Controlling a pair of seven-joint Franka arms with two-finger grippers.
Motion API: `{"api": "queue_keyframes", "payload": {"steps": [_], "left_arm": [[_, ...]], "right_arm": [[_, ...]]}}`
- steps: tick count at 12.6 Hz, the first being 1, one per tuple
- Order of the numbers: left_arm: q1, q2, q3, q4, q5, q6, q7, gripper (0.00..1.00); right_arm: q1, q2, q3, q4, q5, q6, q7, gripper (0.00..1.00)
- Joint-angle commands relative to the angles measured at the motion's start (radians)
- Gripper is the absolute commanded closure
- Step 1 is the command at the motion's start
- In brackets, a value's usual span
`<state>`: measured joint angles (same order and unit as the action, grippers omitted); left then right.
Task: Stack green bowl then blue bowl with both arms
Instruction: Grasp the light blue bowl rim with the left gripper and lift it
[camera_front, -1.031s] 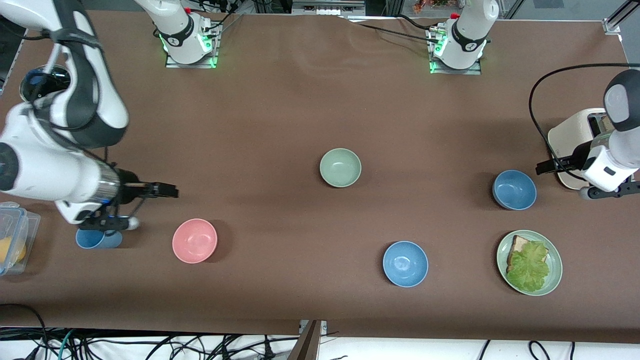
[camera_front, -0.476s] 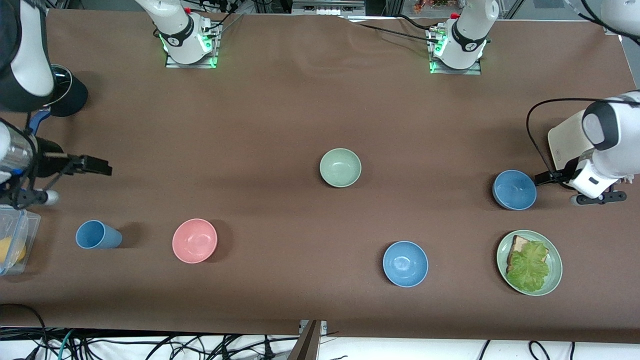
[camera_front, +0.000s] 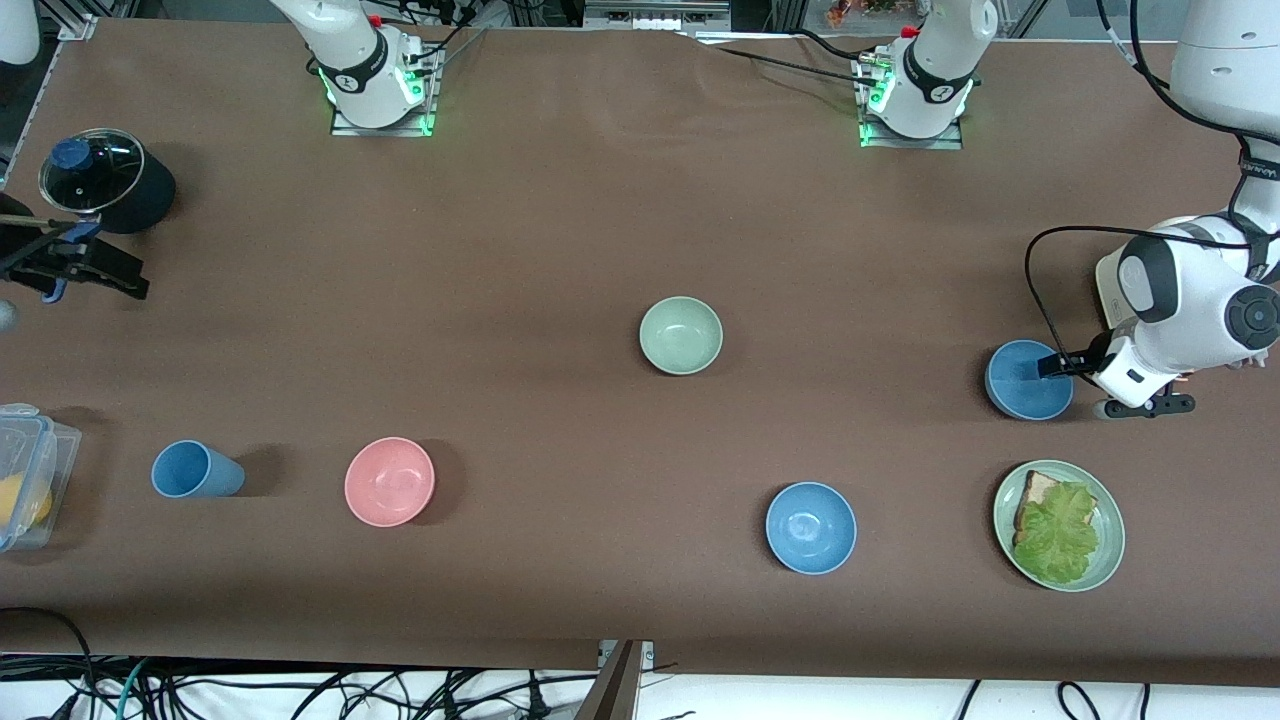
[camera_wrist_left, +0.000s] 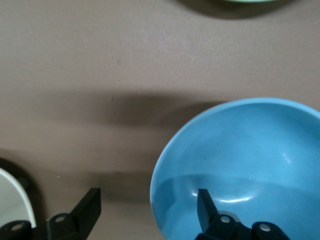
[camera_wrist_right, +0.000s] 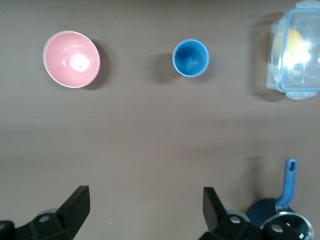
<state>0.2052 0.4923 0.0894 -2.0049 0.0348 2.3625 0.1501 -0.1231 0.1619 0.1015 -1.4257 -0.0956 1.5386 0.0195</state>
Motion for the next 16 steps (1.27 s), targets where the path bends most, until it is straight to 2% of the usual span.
{"api": "queue_keyframes", "payload": {"steps": [1,2,3,8,10,11,13,14,16], "left_arm": [[-0.004,0.003,0.0,-0.006,-0.004,0.012,0.003,0.82],[-0.009,0.005,0.0,-0.006,-0.006,0.009,0.003,0.98],[-0.01,0.005,-0.002,-0.006,-0.004,0.008,-0.001,1.0],[-0.02,-0.015,-0.007,-0.005,-0.006,-0.017,-0.001,1.0],[-0.02,-0.075,-0.02,0.006,-0.006,-0.095,0.023,1.0],[-0.021,-0.111,-0.051,0.008,-0.007,-0.133,0.028,1.0],[-0.05,-0.188,-0.109,0.014,-0.106,-0.222,0.028,1.0],[-0.09,-0.207,-0.114,0.027,-0.156,-0.254,0.025,1.0],[-0.154,-0.221,-0.17,0.028,-0.225,-0.261,-0.001,1.0]], "right_arm": [[0.068,-0.038,-0.123,-0.059,-0.003,-0.005,-0.097,0.0],[0.068,-0.041,-0.125,-0.059,0.013,-0.008,-0.136,0.0],[0.068,-0.039,-0.123,-0.059,0.016,-0.008,-0.138,0.0],[0.069,-0.016,-0.115,-0.047,0.014,-0.008,-0.135,0.0],[0.069,-0.015,-0.115,-0.047,0.014,-0.002,-0.141,0.0],[0.069,-0.012,-0.115,-0.047,0.013,-0.003,-0.142,0.0],[0.071,-0.012,-0.114,-0.047,0.01,-0.006,-0.139,0.0],[0.071,-0.008,-0.114,-0.042,0.01,0.0,-0.139,0.0],[0.072,-0.002,-0.114,-0.03,0.013,-0.005,-0.138,0.0]]}}
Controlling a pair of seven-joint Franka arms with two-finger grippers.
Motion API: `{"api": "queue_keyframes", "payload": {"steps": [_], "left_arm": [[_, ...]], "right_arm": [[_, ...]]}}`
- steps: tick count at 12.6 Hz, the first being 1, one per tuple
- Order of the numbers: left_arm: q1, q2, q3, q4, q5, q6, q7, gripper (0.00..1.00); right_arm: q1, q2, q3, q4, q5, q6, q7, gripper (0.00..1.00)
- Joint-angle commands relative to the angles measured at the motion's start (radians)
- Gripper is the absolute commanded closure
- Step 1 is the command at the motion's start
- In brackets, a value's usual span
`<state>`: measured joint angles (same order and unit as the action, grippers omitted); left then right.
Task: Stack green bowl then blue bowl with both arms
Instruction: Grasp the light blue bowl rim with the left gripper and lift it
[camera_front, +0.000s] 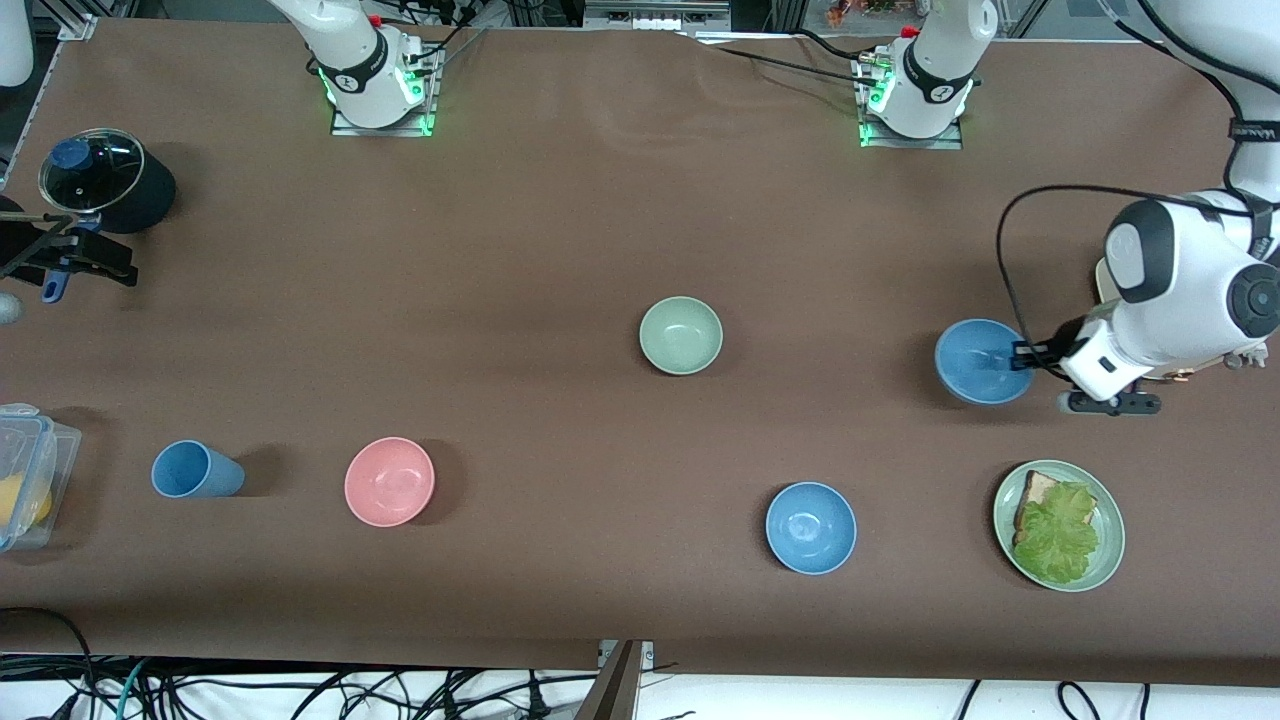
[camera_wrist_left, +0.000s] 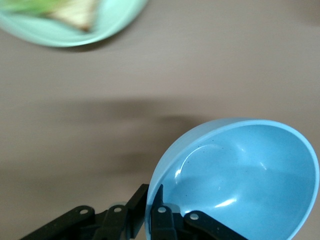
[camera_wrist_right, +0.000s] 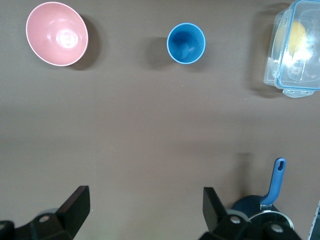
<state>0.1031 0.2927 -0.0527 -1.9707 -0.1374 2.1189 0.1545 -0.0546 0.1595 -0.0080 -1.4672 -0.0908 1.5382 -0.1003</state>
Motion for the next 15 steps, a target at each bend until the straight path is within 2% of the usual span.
{"api": "queue_keyframes", "payload": {"steps": [1,5,9,11,15], "left_arm": [[-0.093,-0.02,-0.053,-0.008,-0.054,-0.017,-0.016,1.0],[-0.239,0.0,-0.154,-0.005,-0.108,0.002,-0.286,1.0],[-0.356,0.087,-0.156,0.032,-0.126,0.151,-0.369,1.0],[-0.394,0.126,-0.154,0.067,-0.175,0.161,-0.397,1.0],[-0.436,0.147,-0.154,0.084,-0.174,0.164,-0.466,1.0]], "right_arm": [[0.002,0.002,-0.006,0.011,0.008,-0.001,-0.022,0.0],[-0.001,0.002,-0.007,0.011,0.006,-0.001,-0.022,0.0],[0.001,0.002,-0.006,0.011,0.006,0.0,-0.022,0.0],[0.001,0.002,-0.006,0.011,0.006,0.0,-0.022,0.0],[0.002,0.002,-0.006,0.011,0.005,0.002,-0.021,0.0]]}}
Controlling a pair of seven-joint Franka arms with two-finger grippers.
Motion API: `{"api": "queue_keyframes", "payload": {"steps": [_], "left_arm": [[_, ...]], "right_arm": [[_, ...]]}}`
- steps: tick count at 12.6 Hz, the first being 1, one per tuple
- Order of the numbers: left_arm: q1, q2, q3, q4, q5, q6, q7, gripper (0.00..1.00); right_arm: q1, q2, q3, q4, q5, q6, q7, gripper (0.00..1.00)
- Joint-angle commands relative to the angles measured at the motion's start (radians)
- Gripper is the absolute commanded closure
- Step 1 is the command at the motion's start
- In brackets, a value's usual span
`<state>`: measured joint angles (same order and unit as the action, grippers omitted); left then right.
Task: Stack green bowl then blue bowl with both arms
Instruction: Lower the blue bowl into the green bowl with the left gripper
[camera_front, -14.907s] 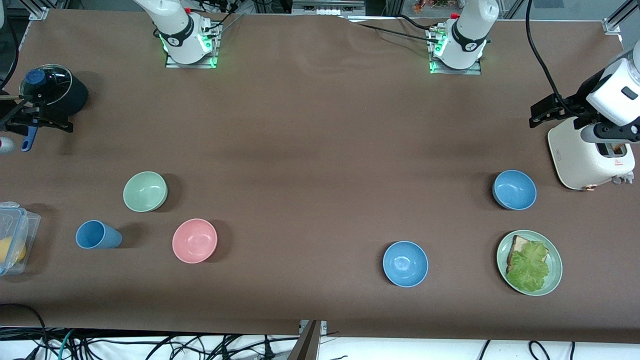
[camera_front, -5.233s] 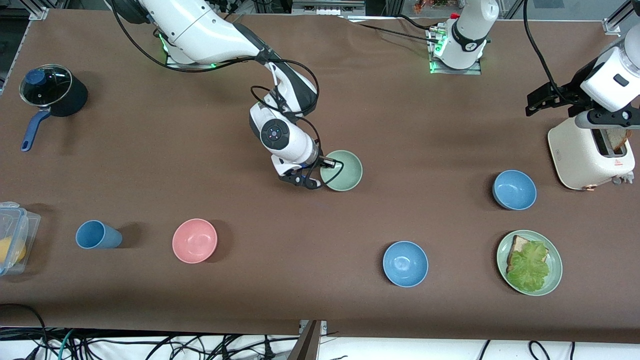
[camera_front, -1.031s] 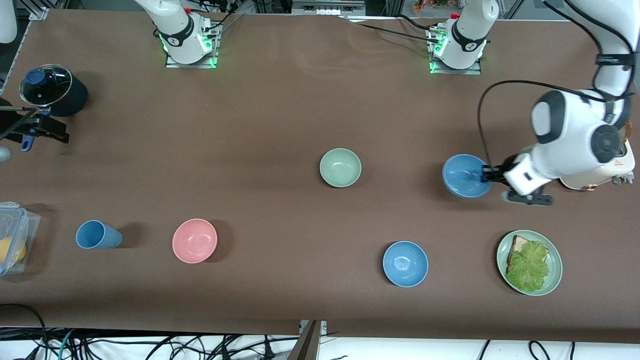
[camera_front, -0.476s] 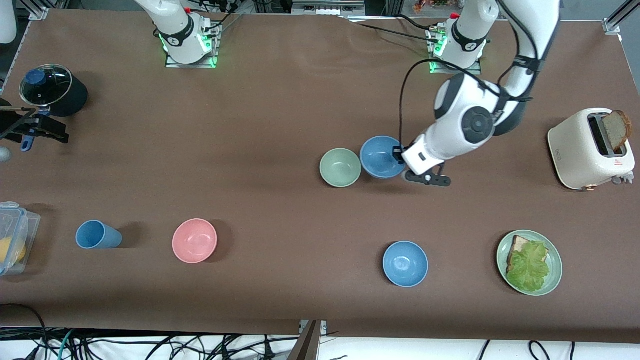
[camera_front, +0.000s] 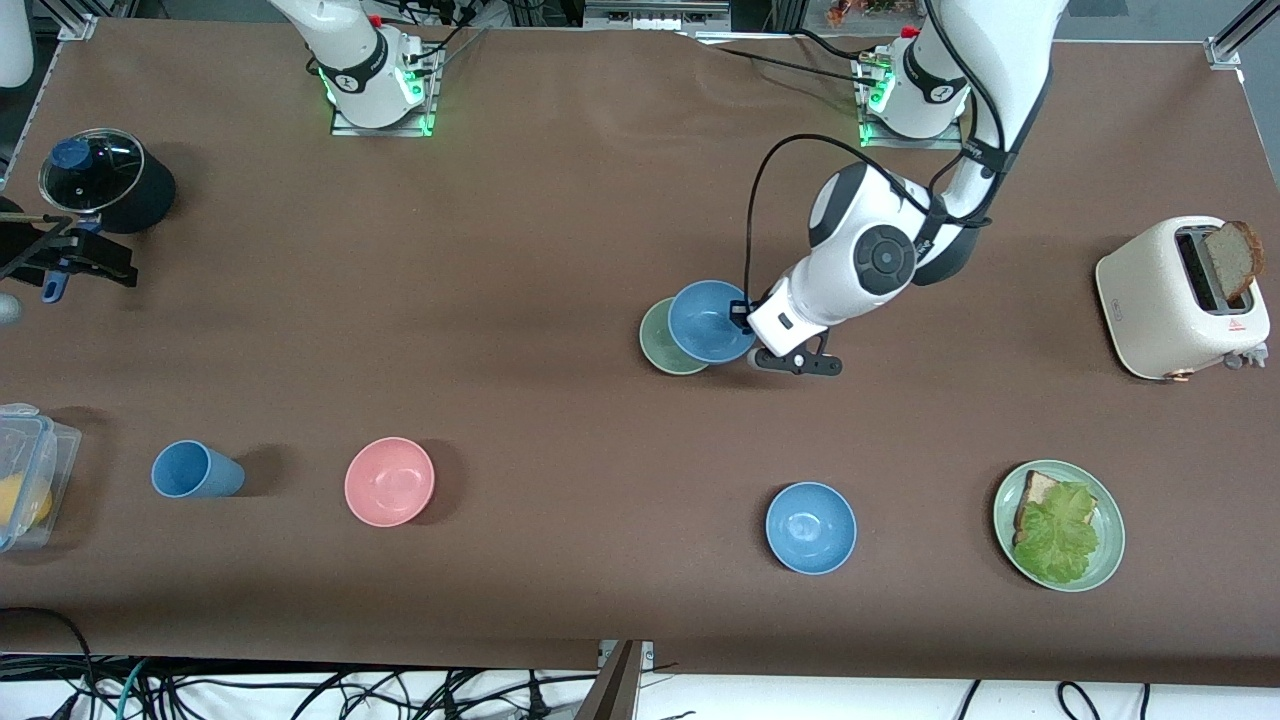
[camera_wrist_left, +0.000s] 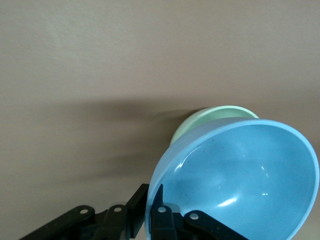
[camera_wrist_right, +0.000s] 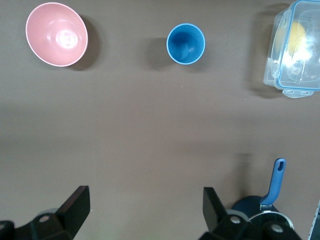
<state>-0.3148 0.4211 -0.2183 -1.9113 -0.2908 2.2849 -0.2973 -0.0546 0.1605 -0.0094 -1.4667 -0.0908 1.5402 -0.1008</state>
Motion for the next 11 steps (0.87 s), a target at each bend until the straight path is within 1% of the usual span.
{"api": "queue_keyframes", "payload": {"steps": [1,4,6,10,11], "left_arm": [[-0.021,0.031,0.011,0.026,-0.021,0.024,-0.016,1.0],[-0.047,0.07,0.011,0.028,-0.024,0.082,-0.026,1.0],[-0.059,0.077,0.011,0.04,-0.022,0.082,-0.06,1.0],[-0.067,0.103,0.011,0.057,-0.021,0.084,-0.063,1.0],[-0.069,0.108,0.011,0.057,-0.021,0.084,-0.063,0.97]], "right_arm": [[0.002,0.001,-0.004,0.011,0.005,0.0,-0.022,0.0],[0.002,0.001,-0.004,0.011,0.005,0.0,-0.02,0.0],[0.002,0.001,-0.003,0.012,0.003,0.001,-0.02,0.0],[0.002,0.002,-0.003,0.013,0.003,0.003,-0.02,0.0],[0.004,0.001,-0.003,0.013,0.003,0.003,-0.02,0.0]]}}
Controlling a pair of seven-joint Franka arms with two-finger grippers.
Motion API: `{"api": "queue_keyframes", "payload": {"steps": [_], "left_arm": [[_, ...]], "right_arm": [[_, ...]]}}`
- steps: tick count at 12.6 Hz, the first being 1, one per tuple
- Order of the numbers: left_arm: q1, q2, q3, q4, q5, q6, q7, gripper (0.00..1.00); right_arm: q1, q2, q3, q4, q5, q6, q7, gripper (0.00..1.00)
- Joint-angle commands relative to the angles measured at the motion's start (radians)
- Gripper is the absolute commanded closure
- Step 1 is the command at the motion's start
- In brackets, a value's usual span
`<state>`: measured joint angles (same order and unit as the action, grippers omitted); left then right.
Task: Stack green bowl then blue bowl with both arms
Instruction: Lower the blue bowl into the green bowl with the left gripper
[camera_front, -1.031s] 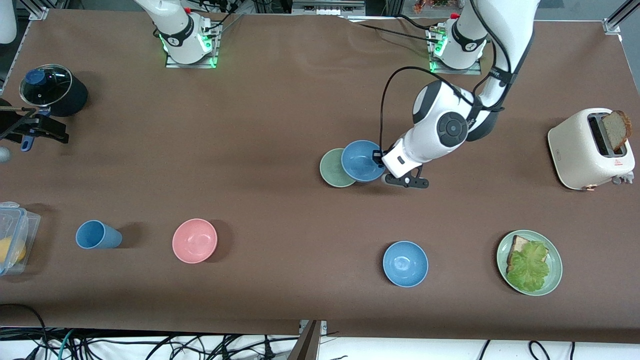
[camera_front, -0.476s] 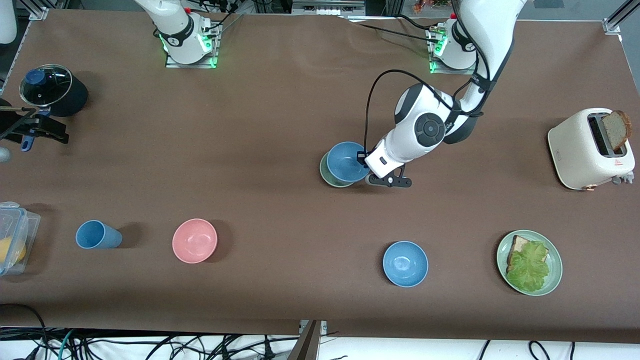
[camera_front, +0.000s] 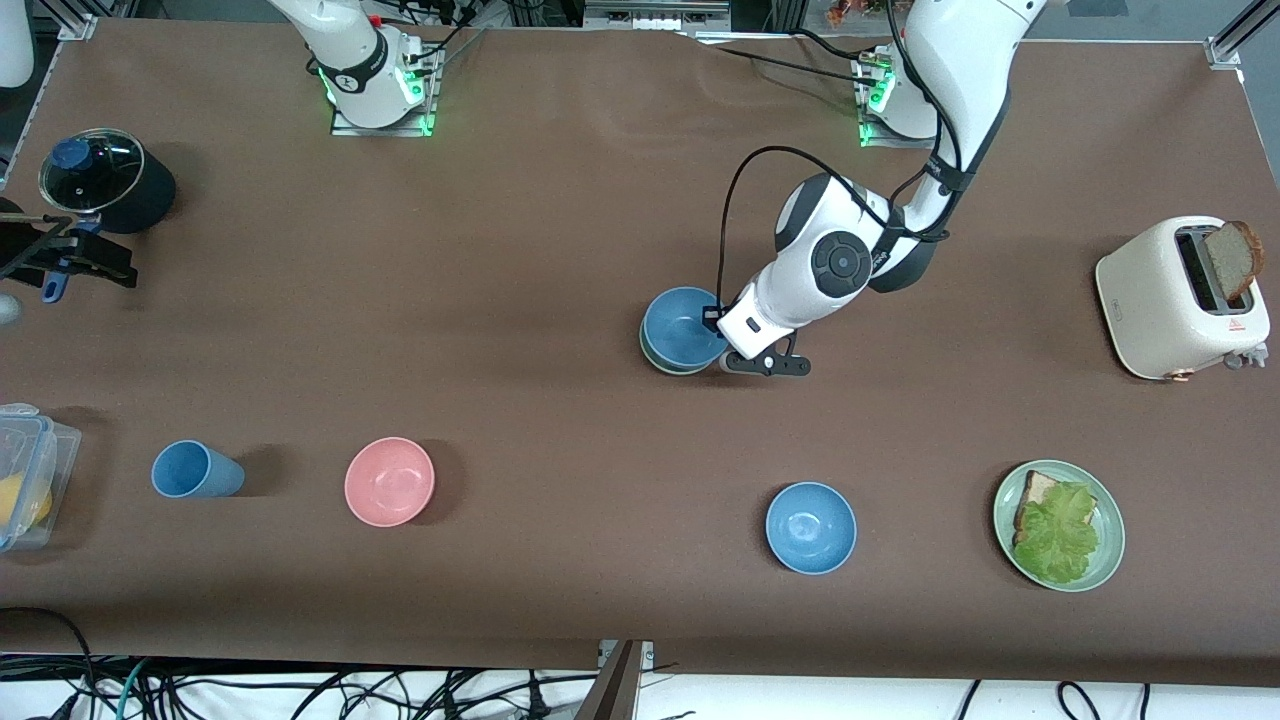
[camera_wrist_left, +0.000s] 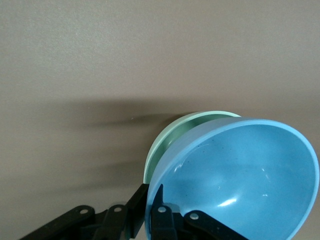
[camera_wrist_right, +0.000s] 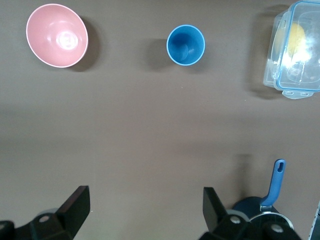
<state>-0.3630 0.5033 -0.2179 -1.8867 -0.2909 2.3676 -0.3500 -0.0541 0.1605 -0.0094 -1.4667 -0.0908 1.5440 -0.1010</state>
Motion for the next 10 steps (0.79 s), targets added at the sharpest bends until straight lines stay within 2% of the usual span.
{"api": "queue_keyframes", "payload": {"steps": [1,6,7,8,9,10], "left_arm": [[-0.02,0.029,0.012,0.032,-0.021,0.001,-0.01,0.79],[-0.02,0.026,0.012,0.035,-0.022,-0.001,-0.01,0.64],[-0.017,0.003,0.021,0.035,-0.022,-0.008,-0.004,0.56],[-0.002,-0.03,0.026,0.034,-0.019,-0.025,-0.001,0.32],[0.039,-0.082,0.026,0.023,-0.016,-0.059,-0.004,0.0],[0.068,-0.135,0.026,0.02,-0.016,-0.118,-0.009,0.0]], "right_arm": [[0.002,0.001,-0.003,0.012,0.003,-0.001,-0.022,0.0],[0.002,0.001,-0.003,0.012,0.005,-0.001,-0.022,0.0],[0.002,0.002,-0.003,0.012,0.005,-0.001,-0.022,0.0],[0.002,0.001,-0.003,0.012,0.005,-0.001,-0.023,0.0],[0.002,0.002,-0.003,0.012,0.005,-0.001,-0.022,0.0],[0.002,0.002,-0.003,0.012,0.005,-0.001,-0.023,0.0]]}}
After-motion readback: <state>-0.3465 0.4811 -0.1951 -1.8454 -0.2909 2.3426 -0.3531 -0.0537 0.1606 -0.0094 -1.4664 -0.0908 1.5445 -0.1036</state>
